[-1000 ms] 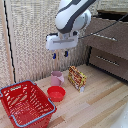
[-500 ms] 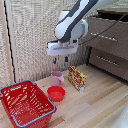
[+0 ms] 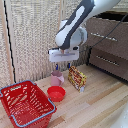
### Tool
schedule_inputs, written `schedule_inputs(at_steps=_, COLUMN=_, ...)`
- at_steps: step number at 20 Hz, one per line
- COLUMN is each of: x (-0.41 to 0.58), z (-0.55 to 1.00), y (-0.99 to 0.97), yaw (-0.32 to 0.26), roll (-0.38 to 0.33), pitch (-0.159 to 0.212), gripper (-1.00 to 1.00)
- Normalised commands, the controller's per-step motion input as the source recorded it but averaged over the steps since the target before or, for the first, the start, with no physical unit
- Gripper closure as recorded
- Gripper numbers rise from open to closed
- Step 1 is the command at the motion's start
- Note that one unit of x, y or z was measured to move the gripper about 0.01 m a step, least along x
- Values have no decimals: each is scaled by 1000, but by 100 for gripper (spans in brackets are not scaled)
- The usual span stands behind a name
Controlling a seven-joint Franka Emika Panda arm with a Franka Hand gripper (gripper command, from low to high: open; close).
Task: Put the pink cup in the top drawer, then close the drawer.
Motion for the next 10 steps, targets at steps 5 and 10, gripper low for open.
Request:
schedule_inputs(at_steps=5, x=156, z=-362, y=-76, yaw=-1, roll=-15, pitch=1, gripper=-100)
schedule_inputs(at_steps=10, x=93, z=-258, y=67, yaw=-6, roll=-93, pitch=1, gripper=100)
